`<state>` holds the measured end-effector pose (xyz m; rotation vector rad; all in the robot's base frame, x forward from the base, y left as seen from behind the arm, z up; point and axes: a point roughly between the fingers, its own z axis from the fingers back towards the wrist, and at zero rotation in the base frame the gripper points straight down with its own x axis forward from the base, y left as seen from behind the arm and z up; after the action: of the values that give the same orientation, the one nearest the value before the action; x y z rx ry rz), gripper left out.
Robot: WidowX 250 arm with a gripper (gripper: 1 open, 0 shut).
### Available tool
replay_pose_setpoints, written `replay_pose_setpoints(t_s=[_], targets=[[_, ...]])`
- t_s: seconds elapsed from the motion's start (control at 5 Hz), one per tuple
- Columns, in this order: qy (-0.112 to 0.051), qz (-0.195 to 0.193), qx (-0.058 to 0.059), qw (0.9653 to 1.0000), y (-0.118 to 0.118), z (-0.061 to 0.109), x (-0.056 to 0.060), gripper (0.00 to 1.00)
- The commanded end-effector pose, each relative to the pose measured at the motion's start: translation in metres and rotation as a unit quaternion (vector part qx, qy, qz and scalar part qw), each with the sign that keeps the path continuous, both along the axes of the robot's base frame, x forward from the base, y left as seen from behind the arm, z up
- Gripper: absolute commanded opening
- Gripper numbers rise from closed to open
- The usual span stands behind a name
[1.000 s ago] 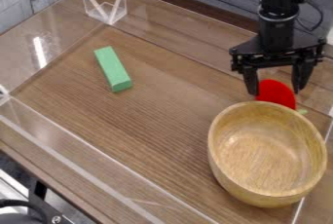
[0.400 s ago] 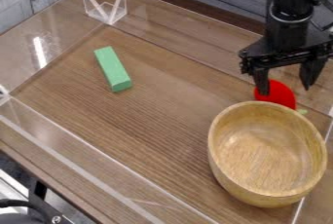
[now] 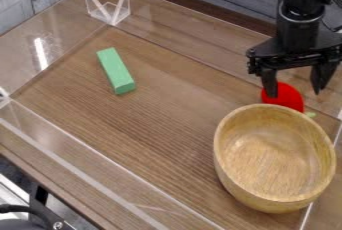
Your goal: Move the red object to the left side of the table
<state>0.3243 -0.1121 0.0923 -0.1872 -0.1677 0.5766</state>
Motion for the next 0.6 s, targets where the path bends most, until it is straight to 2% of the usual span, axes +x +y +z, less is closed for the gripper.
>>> replay_pose_setpoints(t_s=[0.0, 0.4], targets=[[-0.043, -0.006, -0.013, 0.9990, -0.0033, 0.0293, 0.0113, 1.00], [-0.034, -0.004, -0.003, 0.9994, -0.0067, 0.0214, 0.0192, 1.00]])
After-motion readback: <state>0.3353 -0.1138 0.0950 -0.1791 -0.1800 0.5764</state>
